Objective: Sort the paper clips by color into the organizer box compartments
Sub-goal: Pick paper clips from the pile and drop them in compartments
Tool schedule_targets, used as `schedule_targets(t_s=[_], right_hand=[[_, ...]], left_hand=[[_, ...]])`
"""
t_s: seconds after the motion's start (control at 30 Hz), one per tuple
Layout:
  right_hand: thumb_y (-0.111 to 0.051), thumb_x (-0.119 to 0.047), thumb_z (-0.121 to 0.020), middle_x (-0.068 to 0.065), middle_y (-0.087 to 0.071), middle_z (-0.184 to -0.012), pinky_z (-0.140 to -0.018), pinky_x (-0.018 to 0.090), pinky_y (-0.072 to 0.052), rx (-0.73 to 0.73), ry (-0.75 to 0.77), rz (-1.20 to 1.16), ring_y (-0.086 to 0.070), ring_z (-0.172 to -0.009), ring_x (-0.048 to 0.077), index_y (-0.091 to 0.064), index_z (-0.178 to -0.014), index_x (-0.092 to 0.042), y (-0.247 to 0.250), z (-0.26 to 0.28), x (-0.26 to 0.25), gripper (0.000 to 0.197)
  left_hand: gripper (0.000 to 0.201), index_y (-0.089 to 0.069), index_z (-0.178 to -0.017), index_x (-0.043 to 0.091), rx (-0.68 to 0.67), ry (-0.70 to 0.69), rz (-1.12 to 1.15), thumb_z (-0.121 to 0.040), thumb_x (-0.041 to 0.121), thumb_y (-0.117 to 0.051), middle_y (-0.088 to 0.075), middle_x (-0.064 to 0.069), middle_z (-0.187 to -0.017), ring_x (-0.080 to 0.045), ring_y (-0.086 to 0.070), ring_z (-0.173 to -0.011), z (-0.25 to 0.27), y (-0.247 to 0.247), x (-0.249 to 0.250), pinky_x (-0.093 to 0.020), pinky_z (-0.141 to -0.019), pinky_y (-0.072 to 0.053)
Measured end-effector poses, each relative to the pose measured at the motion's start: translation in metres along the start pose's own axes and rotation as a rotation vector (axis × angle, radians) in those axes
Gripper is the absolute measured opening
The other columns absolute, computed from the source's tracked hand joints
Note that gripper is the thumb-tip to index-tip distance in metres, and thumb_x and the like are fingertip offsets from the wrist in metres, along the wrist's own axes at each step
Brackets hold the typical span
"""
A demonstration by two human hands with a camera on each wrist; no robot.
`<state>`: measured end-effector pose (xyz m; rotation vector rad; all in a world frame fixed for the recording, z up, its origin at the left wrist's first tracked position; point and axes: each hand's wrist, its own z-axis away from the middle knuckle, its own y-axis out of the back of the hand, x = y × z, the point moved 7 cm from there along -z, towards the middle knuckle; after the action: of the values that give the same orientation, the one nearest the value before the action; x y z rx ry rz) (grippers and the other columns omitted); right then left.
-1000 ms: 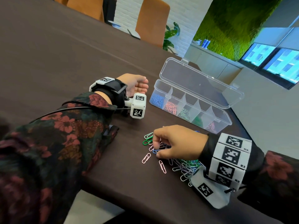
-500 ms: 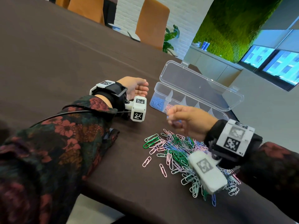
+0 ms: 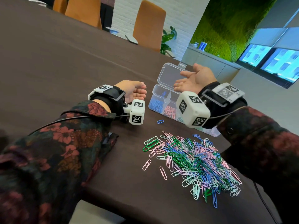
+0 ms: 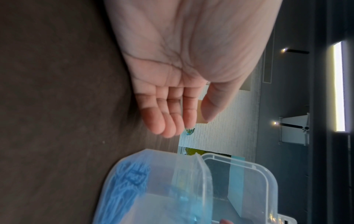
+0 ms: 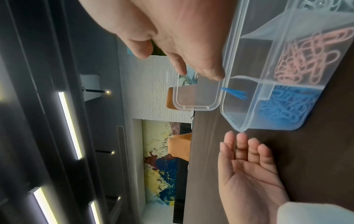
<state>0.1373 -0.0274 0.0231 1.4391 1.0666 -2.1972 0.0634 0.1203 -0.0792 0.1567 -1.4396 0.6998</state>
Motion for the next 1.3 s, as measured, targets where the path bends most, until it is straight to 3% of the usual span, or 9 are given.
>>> schedule_targets(t_s=[0.1,0.2,0.33,0.5,0.6,0.77,1.07,1.17,1.3], right_hand=[[-0.022,-0.032,-0.104,0.027,-0.036,-0.145,-0.111,0.047,-0.026,-0.089,0.082,0.037,-0.037,-0.134,0.04,-0.031,-0.143,0.0,0.002,0.01,-0.004,0.052],[-0.031,-0.018,-0.1,0.013,-0.072,-0.092,-0.089,0.038,-0.052,-0.083,0.134,0.256,-0.07,-0.086,0.025,-0.055,-0.107,-0.007,0.012,0.028,-0.005,0.028],[-0.044,0.004,-0.092,0.004,-0.061,-0.063,-0.058,0.028,-0.054,-0.179,0.15,0.858,-0.058,-0.052,0.015,-0.059,-0.088,-0.01,0.015,0.046,0.012,0.02],[-0.058,-0.016,-0.091,-0.009,-0.05,-0.075,-0.063,0.024,-0.042,-0.379,0.137,1.984,-0.05,-0.062,0.011,-0.056,-0.118,-0.016,0.0,0.035,0.065,0.027],[-0.054,-0.02,-0.094,-0.008,-0.046,-0.078,-0.057,0.017,-0.034,-0.342,0.108,2.232,-0.043,-0.058,0.008,-0.05,-0.118,-0.015,-0.006,0.023,0.081,0.025],[-0.052,-0.024,-0.095,0.0,-0.054,-0.059,-0.052,0.015,-0.043,-0.389,-0.065,2.244,-0.048,-0.033,0.005,-0.043,-0.071,-0.019,0.008,0.008,0.087,0.026],[-0.042,0.019,-0.088,0.008,-0.058,-0.063,-0.04,0.019,-0.044,-0.287,-0.025,0.989,-0.057,-0.047,0.015,-0.049,-0.086,-0.004,0.087,0.058,0.033,0.025],[-0.034,0.013,-0.087,0.008,-0.051,-0.069,-0.04,0.021,-0.04,-0.143,-0.071,0.657,-0.054,-0.049,0.017,-0.053,-0.093,-0.004,0.121,0.067,0.03,0.027],[-0.066,-0.008,-0.069,0.001,-0.048,-0.063,-0.039,0.017,-0.037,-0.125,-0.102,0.576,-0.045,-0.044,0.008,-0.056,-0.089,-0.009,0.127,0.065,0.03,0.023]], left_hand=[[0.021,-0.055,-0.085,0.01,-0.006,0.002,0.0,-0.098,0.021,-0.044,-0.055,-0.005,-0.078,-0.014,-0.054,-0.066,0.0,0.0,0.0,-0.018,-0.05,-0.051],[0.021,-0.055,-0.084,0.01,-0.005,0.002,-0.001,-0.098,0.021,-0.044,-0.055,-0.005,-0.078,-0.015,-0.054,-0.066,0.001,-0.001,0.0,-0.018,-0.049,-0.051],[0.02,-0.055,-0.086,0.009,0.0,0.004,-0.013,-0.098,0.021,-0.045,-0.055,-0.005,-0.079,-0.015,-0.054,-0.067,0.0,-0.001,0.0,-0.017,-0.049,-0.051],[0.022,-0.055,-0.085,0.009,0.007,0.0,-0.013,-0.099,0.021,-0.043,-0.055,-0.005,-0.078,-0.014,-0.054,-0.066,0.001,-0.001,0.001,-0.017,-0.049,-0.051],[0.021,-0.055,-0.085,0.009,0.006,-0.003,-0.02,-0.099,0.021,-0.043,-0.055,-0.005,-0.078,-0.014,-0.054,-0.065,0.003,-0.001,0.001,-0.017,-0.05,-0.051],[0.02,-0.055,-0.086,0.01,0.004,-0.009,-0.028,-0.098,0.021,-0.044,-0.056,-0.004,-0.078,-0.015,-0.054,-0.066,0.001,0.0,0.001,-0.018,-0.051,-0.051],[0.017,-0.057,-0.087,0.01,-0.009,-0.014,-0.017,-0.096,0.021,-0.048,-0.057,-0.004,-0.079,-0.014,-0.056,-0.067,-0.006,0.003,0.0,-0.017,-0.05,-0.052],[0.017,-0.057,-0.088,0.01,-0.007,-0.015,-0.034,-0.097,0.021,-0.048,-0.057,-0.004,-0.08,-0.015,-0.056,-0.068,-0.008,0.002,-0.001,-0.017,-0.05,-0.052],[0.017,-0.057,-0.088,0.01,-0.002,-0.023,-0.056,-0.097,0.021,-0.048,-0.057,-0.005,-0.081,-0.015,-0.056,-0.069,-0.008,0.003,-0.001,-0.019,-0.052,-0.052]])
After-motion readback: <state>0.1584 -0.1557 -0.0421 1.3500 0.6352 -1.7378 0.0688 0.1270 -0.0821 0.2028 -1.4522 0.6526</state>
